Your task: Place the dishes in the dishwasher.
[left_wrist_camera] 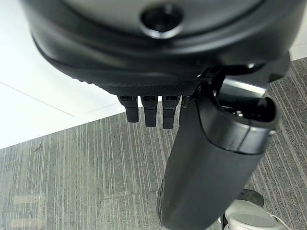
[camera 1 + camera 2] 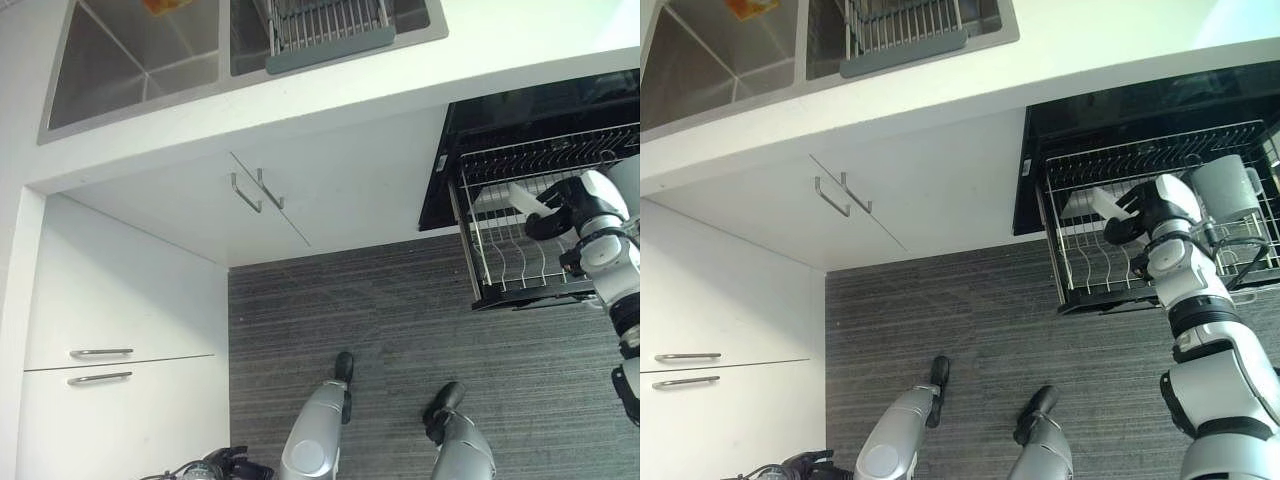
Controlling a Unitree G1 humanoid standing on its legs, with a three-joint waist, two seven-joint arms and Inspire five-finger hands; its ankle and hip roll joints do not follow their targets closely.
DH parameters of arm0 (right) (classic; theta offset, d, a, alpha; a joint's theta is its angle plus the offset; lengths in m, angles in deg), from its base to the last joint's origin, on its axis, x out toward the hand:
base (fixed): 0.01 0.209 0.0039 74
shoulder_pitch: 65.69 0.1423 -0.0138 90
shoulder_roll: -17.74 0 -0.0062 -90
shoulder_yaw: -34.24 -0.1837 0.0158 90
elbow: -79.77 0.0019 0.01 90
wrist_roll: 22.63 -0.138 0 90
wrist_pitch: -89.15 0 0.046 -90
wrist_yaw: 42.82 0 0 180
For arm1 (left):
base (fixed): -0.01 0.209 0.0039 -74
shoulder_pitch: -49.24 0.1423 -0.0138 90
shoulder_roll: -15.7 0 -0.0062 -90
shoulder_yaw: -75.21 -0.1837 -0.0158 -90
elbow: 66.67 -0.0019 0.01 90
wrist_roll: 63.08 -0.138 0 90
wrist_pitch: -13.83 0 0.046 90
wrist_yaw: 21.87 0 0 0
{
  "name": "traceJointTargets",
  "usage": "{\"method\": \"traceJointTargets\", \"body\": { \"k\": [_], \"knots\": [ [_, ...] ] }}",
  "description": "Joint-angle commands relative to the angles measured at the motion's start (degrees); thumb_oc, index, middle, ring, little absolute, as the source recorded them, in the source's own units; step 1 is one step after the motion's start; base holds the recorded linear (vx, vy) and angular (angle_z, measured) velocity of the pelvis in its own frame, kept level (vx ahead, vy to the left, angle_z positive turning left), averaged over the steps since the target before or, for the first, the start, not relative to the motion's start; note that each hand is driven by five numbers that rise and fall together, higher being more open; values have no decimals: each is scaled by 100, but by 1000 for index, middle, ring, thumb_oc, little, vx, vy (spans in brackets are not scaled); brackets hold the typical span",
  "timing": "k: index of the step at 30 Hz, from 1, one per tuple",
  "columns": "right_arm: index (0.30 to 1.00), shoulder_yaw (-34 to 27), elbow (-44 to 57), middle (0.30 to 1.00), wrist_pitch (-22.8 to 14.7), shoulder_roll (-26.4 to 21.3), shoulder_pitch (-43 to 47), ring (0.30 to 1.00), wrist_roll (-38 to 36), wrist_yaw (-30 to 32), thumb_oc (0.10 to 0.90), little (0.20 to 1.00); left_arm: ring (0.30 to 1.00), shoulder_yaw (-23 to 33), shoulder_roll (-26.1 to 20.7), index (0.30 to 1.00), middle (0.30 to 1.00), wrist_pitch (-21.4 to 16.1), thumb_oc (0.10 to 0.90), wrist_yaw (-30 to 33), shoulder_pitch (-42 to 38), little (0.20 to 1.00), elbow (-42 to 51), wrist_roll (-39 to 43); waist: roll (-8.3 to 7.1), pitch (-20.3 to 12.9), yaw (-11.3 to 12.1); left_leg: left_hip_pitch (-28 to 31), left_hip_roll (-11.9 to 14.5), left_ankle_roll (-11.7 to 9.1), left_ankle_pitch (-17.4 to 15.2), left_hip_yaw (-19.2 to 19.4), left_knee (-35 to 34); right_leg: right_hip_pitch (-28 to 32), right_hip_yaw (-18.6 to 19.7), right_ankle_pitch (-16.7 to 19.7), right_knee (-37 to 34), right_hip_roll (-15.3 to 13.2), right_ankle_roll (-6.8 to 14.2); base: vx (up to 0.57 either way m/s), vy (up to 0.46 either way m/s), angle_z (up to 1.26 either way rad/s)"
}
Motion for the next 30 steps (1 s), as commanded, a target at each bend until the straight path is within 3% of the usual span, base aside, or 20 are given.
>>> {"method": "traceJointTargets", "body": {
  "k": [1, 2, 3, 4, 5, 8, 20, 27, 30],
  "knots": [
    [300, 283, 191, 300, -199, -292, 567, 300, -83, 318, 400, 300, 900, -377, -528, 900, 900, -25, 800, 22, 482, 900, -8, 126, -147, -449, 32, 268, 306, -340, -873, -50, 165, -71, 602, -383, -150, -165, 680, 0, 0, 0],
    [300, 259, 152, 300, -192, -255, 591, 300, -156, 281, 400, 300, 900, -396, -520, 900, 900, -35, 800, 29, 470, 900, -2, 155, -144, -431, 30, 258, 305, -337, -875, -46, 165, -87, 613, -386, -150, -159, 673, 0, 0, 0],
    [342, 232, 69, 342, -158, -189, 624, 342, -249, 160, 428, 342, 900, -414, -511, 900, 900, -63, 800, 21, 441, 900, -23, 190, -138, -420, 30, 237, 302, -332, -875, -42, 165, -118, 628, -389, -150, -150, 664, 0, 0, 0],
    [679, 224, 32, 679, -84, -154, 643, 679, -308, 66, 653, 679, 900, -415, -507, 900, 900, -79, 800, 4, 422, 900, -38, 191, -134, -417, 29, 227, 303, -333, -875, -40, 165, -136, 635, -387, -150, -147, 660, 0, 0, 0],
    [900, 213, 1, 900, 104, -118, 640, 900, -524, -86, 800, 900, 900, -412, -491, 900, 900, -88, 800, -2, 396, 900, -45, 188, -145, -408, 23, 205, 315, -334, -873, -33, 165, -157, 641, -391, -150, -137, 644, 0, 0, 0],
    [900, 59, -28, 900, 219, -76, 586, 900, -679, -128, 800, 900, 900, -448, -447, 900, 900, -86, 800, 2, 378, 900, -32, 194, -156, -391, 6, 204, 326, -339, -871, -19, 165, -155, 650, -402, -150, -127, 625, 0, 0, 0],
    [900, -1, 20, 900, -1, -102, 653, 900, -762, -276, 800, 900, 900, -434, -546, 900, 900, -193, 800, -148, 227, 900, -206, 127, -297, -374, 17, 214, 420, -357, -858, 17, 165, -131, 632, -411, -150, -33, 626, -28, -14, -3],
    [900, -220, 778, 900, -92, -134, 495, 900, -1701, -163, 800, 900, 900, -337, -563, 900, 900, -174, 800, -130, 265, 900, -260, 213, -450, -444, -70, 334, 536, -391, -874, 104, 165, 22, 635, -455, -150, 48, 612, -22, -7, -7],
    [900, -823, 1416, 900, 214, -20, 59, 900, -2571, 318, 800, 900, 900, -218, -488, 900, 900, -177, 800, -47, 370, 900, -311, 245, -582, -549, -165, 459, 613, -394, -902, 187, 165, 161, 680, -494, -150, 100, 613, -30, -1, -8]
  ]
}}
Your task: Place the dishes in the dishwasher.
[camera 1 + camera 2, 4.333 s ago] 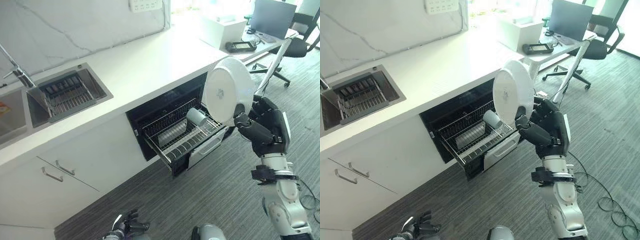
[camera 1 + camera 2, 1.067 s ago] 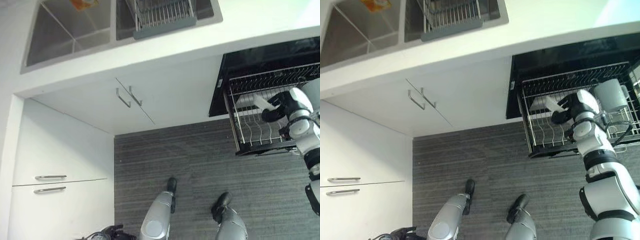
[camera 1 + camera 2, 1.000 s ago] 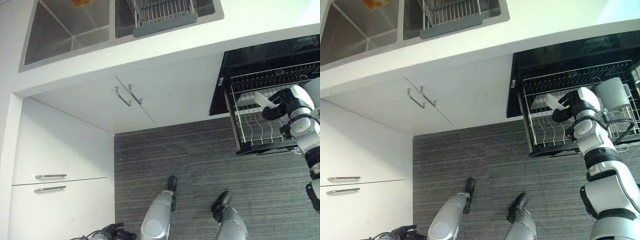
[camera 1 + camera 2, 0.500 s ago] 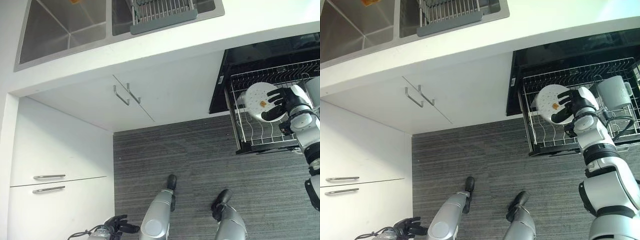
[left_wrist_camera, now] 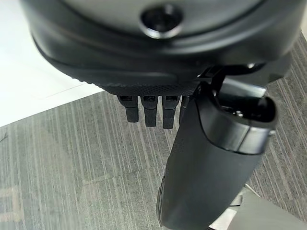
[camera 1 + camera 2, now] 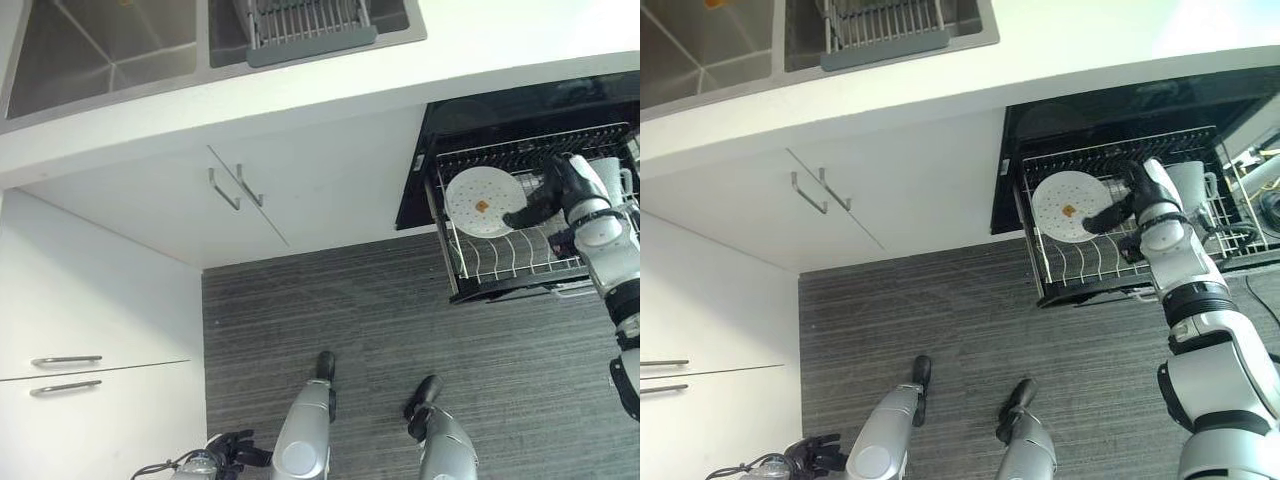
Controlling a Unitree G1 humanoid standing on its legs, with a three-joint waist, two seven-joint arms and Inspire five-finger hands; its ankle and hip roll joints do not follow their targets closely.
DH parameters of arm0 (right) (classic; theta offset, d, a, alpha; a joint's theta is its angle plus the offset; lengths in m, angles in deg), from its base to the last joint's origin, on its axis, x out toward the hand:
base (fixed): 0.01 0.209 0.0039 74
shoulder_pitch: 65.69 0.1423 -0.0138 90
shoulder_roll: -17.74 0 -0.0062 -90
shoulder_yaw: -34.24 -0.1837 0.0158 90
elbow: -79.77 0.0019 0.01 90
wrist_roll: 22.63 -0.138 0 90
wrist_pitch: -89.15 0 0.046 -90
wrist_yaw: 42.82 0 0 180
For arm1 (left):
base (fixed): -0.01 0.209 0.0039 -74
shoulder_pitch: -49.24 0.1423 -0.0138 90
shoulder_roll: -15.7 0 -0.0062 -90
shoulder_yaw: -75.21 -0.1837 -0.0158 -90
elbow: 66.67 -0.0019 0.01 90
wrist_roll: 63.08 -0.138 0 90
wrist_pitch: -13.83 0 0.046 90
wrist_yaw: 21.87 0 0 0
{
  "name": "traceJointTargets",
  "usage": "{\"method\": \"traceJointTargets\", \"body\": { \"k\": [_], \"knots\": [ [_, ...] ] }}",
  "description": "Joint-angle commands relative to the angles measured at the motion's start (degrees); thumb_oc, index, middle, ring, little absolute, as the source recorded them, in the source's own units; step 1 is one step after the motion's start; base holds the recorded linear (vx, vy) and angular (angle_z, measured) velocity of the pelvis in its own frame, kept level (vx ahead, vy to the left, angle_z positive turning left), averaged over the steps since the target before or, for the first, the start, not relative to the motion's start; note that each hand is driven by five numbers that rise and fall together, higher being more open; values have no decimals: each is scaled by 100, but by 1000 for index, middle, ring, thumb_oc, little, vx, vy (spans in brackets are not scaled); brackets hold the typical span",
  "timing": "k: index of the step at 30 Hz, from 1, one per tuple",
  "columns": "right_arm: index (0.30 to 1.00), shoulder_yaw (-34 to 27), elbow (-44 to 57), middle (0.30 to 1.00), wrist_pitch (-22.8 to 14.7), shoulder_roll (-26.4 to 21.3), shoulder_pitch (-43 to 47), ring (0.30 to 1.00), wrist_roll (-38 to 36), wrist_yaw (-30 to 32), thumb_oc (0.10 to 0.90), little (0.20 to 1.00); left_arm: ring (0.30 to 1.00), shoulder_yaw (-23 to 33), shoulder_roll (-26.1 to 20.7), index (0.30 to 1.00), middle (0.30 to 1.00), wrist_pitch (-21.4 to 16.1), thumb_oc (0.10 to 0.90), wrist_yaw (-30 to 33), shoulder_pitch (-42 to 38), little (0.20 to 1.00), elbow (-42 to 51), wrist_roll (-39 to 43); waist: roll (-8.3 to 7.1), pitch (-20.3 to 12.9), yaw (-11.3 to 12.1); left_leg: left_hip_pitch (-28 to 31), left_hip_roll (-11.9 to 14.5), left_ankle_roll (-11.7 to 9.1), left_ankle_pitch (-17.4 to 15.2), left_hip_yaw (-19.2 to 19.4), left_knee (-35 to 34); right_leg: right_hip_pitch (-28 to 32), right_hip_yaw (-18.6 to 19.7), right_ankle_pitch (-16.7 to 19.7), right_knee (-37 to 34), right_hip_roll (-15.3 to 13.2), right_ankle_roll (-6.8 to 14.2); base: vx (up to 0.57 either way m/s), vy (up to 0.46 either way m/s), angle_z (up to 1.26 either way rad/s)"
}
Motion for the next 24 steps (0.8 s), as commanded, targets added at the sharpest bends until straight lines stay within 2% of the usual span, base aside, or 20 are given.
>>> {"method": "traceJointTargets", "body": {
  "k": [1, 3, 4, 9, 10, 14, 18, 22, 24],
  "knots": [
    [900, -959, 673, 900, -60, -18, -328, 900, -1180, 972, 800, 900, 900, -167, -330, 900, 900, -45, 800, 204, 564, 900, -428, 61, -201, -606, -35, 382, 415, -339, -786, 99, -17, 39, 476, -692, 136, -155, 622, -29, 54, -9],
    [900, -1967, 1655, 900, 70, 278, -1361, 900, -1697, 1531, 800, 900, 900, -95, -126, 900, 900, -95, 800, 360, 682, 900, -502, 148, -255, -766, -230, 606, 453, -308, -862, 173, -17, 219, 568, -734, 136, -120, 632, 51, 68, -20],
    [900, -2201, 1974, 900, 100, 451, -1672, 900, -1696, 1696, 800, 900, 900, -60, -59, 900, 900, -88, 800, 403, 709, 900, -531, 148, -265, -817, -294, 676, 464, -299, -889, 202, -17, 272, 592, -750, 136, -110, 627, 81, 32, -27],
    [900, -2711, 3027, 900, 10, 1172, -2802, 900, -1687, 2397, 800, 900, 900, 84, 177, 900, 900, -53, 800, 587, 828, 900, -655, 152, -305, -1020, -531, 952, 514, -274, -978, 319, -17, 481, 728, -818, 136, -55, 621, 64, 6, -30],
    [900, -2880, 3365, 900, -170, 1522, -3290, 900, -1809, 2780, 800, 900, 900, 142, 284, 900, 900, -69, 800, 664, 891, 900, -716, 184, -287, -1098, -656, 1065, 539, -266, -1014, 386, -17, 560, 792, -850, 136, -41, 621, 57, 12, -30],
    [900, -3000, 3561, 900, -244, 1879, -3838, 900, -2002, 2942, 800, 900, 900, 187, 345, 900, 900, 20, 800, 699, 943, 900, -664, 197, -251, -1138, -769, 1213, 537, -253, -1056, 464, -17, 652, 838, -858, 136, -44, 631, 20, 18, -26],
    [900, -2964, 3265, 900, -197, 2154, -4158, 900, -2048, 3096, 800, 900, 900, 199, 402, 900, 900, 84, 800, 737, 1000, 900, -666, 230, -206, -1198, -888, 1355, 551, -251, -1089, 570, -17, 761, 869, -893, 136, -37, 621, 16, 8, -7],
    [900, -2845, 2739, 900, -137, 2360, -4286, 900, -2638, 3056, 800, 900, 900, 109, 422, 900, 900, 117, 800, 763, 1019, 900, -706, 255, -175, -1228, -896, 1408, 547, -264, -1081, 594, -17, 830, 851, -906, 136, -42, 608, 9, -3, -1],
    [900, -2817, 2325, 900, -181, 2538, -4329, 900, -3320, 2943, 800, 900, 900, 70, 415, 900, 900, 107, 800, 749, 1002, 900, -780, 285, -156, -1225, -881, 1445, 538, -266, -1082, 599, -17, 878, 798, -903, 136, -63, 606, 15, -5, 0]
  ]
}}
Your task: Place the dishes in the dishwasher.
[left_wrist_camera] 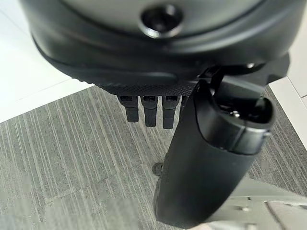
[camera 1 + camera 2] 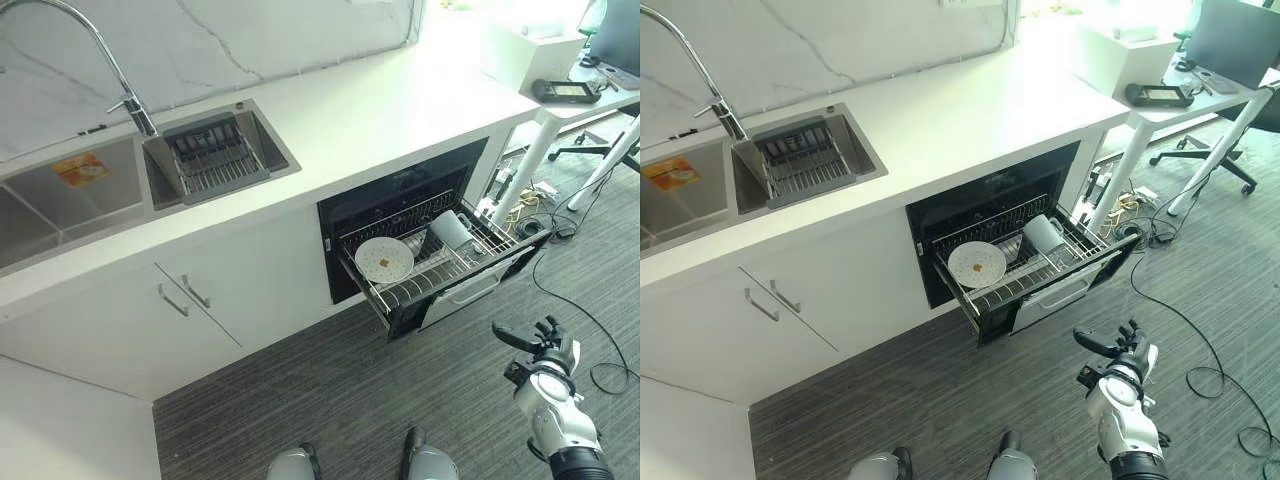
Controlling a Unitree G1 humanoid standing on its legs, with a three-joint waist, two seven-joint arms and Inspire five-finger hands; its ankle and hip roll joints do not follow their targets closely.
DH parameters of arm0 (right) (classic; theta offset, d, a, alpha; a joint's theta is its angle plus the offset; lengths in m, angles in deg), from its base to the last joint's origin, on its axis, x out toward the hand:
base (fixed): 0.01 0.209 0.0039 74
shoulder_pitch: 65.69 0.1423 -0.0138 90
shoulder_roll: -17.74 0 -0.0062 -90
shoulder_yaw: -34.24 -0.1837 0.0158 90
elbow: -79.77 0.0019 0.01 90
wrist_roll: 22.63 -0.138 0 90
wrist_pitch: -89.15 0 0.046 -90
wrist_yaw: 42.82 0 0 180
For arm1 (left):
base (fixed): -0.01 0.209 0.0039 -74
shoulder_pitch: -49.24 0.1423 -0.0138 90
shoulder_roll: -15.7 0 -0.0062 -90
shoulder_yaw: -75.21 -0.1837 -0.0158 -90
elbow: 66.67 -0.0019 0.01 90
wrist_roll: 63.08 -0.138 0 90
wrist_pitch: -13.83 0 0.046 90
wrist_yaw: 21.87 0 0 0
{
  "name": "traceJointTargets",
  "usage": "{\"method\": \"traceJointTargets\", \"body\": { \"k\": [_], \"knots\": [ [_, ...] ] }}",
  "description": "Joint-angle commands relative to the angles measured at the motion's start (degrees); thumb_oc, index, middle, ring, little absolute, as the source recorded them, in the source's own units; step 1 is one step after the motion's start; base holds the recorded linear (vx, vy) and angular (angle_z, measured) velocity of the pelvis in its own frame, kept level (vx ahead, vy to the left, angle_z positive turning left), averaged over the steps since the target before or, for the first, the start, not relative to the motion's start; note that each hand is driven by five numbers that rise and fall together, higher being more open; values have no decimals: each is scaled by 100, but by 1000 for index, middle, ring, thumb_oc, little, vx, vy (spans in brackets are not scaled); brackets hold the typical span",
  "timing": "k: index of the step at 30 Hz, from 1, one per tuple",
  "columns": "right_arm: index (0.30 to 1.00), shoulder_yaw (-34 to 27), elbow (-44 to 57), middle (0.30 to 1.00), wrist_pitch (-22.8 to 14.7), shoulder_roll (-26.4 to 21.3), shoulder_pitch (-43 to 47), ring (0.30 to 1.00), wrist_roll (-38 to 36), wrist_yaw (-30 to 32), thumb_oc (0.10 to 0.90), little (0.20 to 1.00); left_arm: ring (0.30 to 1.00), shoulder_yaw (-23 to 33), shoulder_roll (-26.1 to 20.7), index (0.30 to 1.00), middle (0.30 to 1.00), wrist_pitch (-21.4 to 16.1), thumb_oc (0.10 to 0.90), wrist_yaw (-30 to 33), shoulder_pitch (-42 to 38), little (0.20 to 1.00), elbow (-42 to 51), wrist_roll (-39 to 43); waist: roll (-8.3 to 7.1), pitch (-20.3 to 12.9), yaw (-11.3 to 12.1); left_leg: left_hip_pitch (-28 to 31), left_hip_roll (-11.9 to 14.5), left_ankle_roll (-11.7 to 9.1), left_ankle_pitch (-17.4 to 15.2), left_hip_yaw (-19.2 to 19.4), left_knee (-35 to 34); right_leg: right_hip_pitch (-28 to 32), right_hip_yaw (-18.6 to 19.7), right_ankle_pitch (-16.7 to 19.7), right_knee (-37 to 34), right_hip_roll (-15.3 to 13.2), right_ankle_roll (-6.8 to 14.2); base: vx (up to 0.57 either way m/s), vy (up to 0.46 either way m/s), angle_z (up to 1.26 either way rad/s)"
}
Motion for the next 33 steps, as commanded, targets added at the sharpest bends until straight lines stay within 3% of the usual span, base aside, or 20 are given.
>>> {"method": "traceJointTargets", "body": {
  "k": [1, 6, 11, 12, 13, 17, 33],
  "knots": [
    [900, -264, 33, 900, -573, -31, 644, 900, -965, -120, 800, 900, 900, -137, -229, 900, 900, 83, 800, 102, -9, 900, -200, 64, 46, 166, 146, 566, 285, -293, -499, -80, -416, 332, 40, -854, 194, -264, 518, 46, -10, 1],
    [900, -221, -1275, 900, -773, 77, 979, 900, -2055, -357, 800, 900, 900, -302, -294, 900, 900, 207, 800, 52, -139, 900, -331, 30, 88, 104, 308, 571, 248, -311, -482, -158, -416, 414, -87, -866, 194, -301, 520, 57, -17, 6],
    [900, -382, -1912, 900, -699, 97, 1237, 900, -3048, -590, 800, 900, 900, -398, -306, 900, 900, 297, 800, 48, -175, 900, -402, -35, 136, 56, 447, 560, 215, -323, -458, -257, -416, 439, -202, -851, 194, -343, 515, 49, -23, 10],
    [804, -433, -2076, 804, -722, 98, 1298, 804, -3251, -664, 736, 804, 900, -421, -300, 900, 900, 318, 800, 61, -173, 900, -435, -36, 153, 47, 481, 549, 213, -332, -440, -282, -416, 438, -224, -839, 194, -354, 517, 46, -23, 10],
    [300, -453, -2130, 300, -732, 83, 1336, 300, -3348, -675, 400, 300, 900, -421, -296, 900, 900, 331, 800, 62, -175, 900, -444, -49, 163, 44, 495, 541, 213, -337, -430, -295, -416, 437, -236, -832, 194, -358, 517, 43, -19, 11],
    [300, -556, -2426, 300, -825, 42, 1520, 300, -3720, -623, 400, 300, 900, -495, -274, 900, 900, 411, 800, 97, -174, 900, -428, -18, 218, 29, 565, 511, 186, -339, -407, -356, -416, 430, -256, -817, 194, -381, 517, 33, -5, 16],
    [300, -817, -3369, 300, -996, -396, 2046, 300, -3716, -559, 400, 300, 900, -708, -275, 900, 900, 602, 800, 192, 39, 900, -183, 60, 343, 49, 866, 385, 8, -312, -374, -574, -416, 449, -386, -751, 194, -525, 605, 33, 3, 8]
  ]
}}
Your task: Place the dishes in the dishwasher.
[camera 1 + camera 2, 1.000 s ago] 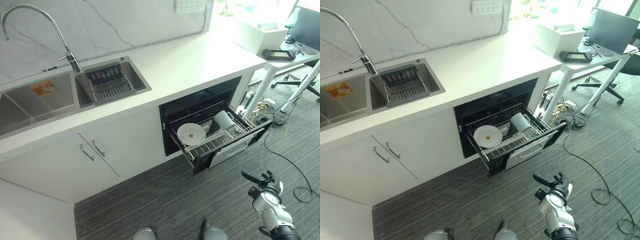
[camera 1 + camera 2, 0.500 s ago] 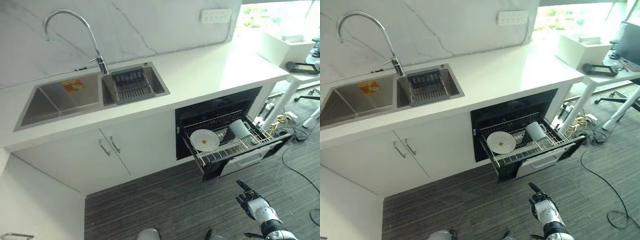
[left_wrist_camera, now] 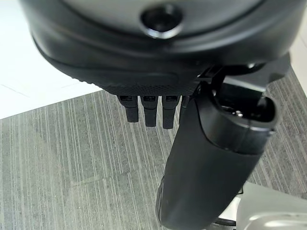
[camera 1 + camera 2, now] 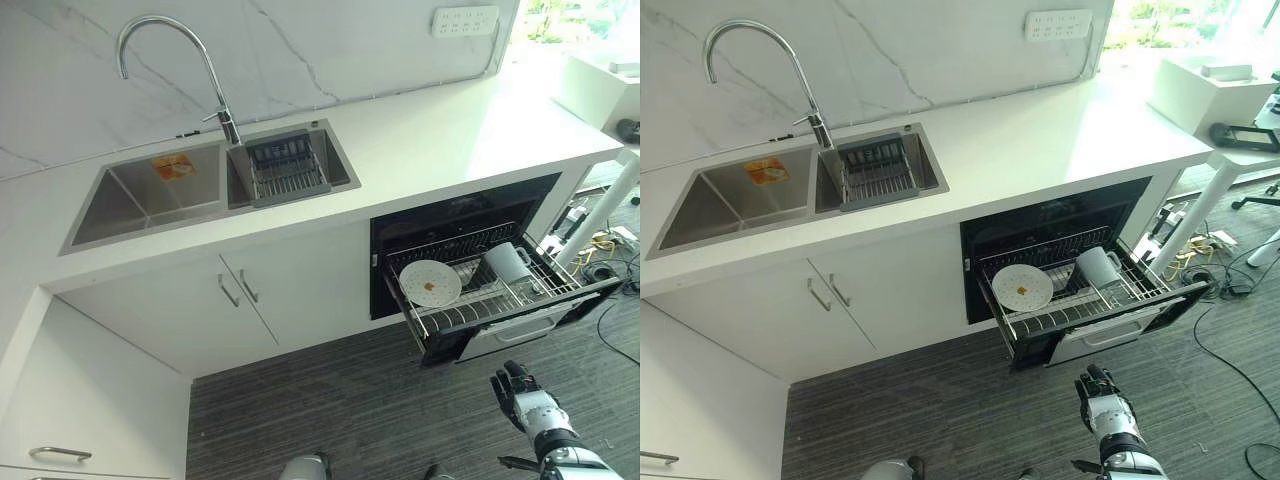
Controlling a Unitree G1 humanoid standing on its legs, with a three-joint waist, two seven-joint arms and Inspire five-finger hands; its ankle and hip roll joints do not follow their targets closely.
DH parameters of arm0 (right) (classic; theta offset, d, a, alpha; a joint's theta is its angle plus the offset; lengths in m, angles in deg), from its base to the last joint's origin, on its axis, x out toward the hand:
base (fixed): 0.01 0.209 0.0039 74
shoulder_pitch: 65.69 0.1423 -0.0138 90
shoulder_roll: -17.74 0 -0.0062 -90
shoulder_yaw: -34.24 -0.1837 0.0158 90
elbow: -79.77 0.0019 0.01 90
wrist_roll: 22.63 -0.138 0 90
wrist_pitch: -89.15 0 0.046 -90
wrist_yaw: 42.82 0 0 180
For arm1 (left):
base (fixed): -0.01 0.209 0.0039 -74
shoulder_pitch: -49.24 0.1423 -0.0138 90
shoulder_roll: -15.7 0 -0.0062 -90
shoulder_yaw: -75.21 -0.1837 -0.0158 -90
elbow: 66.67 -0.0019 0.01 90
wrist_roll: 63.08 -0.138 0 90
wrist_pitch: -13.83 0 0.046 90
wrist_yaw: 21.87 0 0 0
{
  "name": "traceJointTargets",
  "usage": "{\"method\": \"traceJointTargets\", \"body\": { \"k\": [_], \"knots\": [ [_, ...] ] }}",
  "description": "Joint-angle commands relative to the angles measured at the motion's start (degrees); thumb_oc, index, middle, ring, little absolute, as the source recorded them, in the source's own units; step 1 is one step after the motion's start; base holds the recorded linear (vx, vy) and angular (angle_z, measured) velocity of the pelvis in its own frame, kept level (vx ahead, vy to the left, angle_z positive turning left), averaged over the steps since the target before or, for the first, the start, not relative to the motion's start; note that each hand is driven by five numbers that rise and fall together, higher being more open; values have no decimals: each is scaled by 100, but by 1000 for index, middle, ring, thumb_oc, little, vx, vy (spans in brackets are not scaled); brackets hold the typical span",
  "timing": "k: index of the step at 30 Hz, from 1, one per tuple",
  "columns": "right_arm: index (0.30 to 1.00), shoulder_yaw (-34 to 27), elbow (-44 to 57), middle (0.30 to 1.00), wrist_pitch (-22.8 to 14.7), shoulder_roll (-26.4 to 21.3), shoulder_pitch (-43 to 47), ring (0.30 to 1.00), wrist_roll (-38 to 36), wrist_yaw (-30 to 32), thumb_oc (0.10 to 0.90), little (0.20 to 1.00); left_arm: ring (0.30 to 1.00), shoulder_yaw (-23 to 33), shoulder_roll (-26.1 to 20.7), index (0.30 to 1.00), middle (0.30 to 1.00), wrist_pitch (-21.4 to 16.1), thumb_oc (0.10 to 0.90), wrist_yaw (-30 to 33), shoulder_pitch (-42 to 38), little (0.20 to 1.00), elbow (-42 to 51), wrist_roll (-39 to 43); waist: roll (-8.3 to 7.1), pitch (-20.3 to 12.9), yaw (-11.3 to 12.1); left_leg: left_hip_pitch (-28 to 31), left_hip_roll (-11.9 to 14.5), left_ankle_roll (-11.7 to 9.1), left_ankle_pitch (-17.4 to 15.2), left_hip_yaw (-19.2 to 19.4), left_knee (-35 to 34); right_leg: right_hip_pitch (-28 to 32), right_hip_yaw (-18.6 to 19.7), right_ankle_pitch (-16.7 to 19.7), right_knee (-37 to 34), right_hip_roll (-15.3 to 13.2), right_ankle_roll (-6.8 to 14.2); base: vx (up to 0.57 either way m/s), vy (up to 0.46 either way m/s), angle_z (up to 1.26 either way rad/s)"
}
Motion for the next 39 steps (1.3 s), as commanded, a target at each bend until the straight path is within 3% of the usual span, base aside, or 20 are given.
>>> {"method": "traceJointTargets", "body": {
  "k": [1, 9, 19, 21, 30, 33, 39],
  "knots": [
    [300, -334, -98, 300, -240, -333, 680, 300, 22, -1, 400, 300, 900, -228, -262, 900, 900, 212, 800, 189, 67, 900, -46, 55, -37, 141, 213, 229, 214, -290, -559, -121, -38, 119, 158, -416, 2, -293, 564, 60, 52, 12],
    [300, -144, 55, 300, -268, -743, 1344, 300, 420, 498, 400, 300, 900, -216, -300, 900, 900, 351, 800, 178, 135, 900, 100, 0, 114, 245, 459, -10, 35, -286, -472, -293, -38, 30, 42, -336, 2, -492, 642, 35, 72, 18],
    [300, 506, -239, 300, 112, -1816, 3378, 300, 688, 624, 400, 300, 900, -48, -492, 900, 900, 231, 800, -168, 60, 900, -2, -149, 348, 471, 970, -531, -176, -300, -302, -568, -38, -209, -216, -277, 2, -826, 728, 3, 101, 21],
    [300, 627, -332, 300, 162, -1888, 3647, 300, 823, 567, 400, 300, 900, 2, -511, 900, 900, 191, 800, -202, 55, 900, -79, -163, 350, 446, 1046, -507, -188, -335, -409, -630, -38, -150, -184, -406, 2, -840, 798, 167, 81, 21],
    [300, 1245, -476, 300, 456, -2317, 4884, 300, 1609, 299, 400, 300, 900, 265, -556, 900, 900, -16, 800, -312, 73, 900, -462, -197, 327, 431, 1359, -676, -318, -338, -360, -824, -38, -85, -384, -381, 2, -1047, 846, 98, 68, 10],
    [300, 1479, -560, 300, 434, -2501, 5262, 300, 1707, -77, 400, 300, 900, 415, -603, 900, 900, -13, 800, -305, 125, 900, -543, -279, 340, 414, 1474, -772, -373, -339, -341, -898, -38, -68, -454, -386, 2, -1112, 874, 83, 10, 10],
    [300, 1943, -411, 300, 187, -2704, 5750, 300, 2196, -1539, 400, 300, 900, 766, -773, 900, 900, -27, 800, -492, 166, 900, -627, -518, 399, 439, 1589, -1032, -510, -328, -280, -997, -38, -191, -478, -376, 2, -1181, 903, 16, 8, 14]
  ]
}}
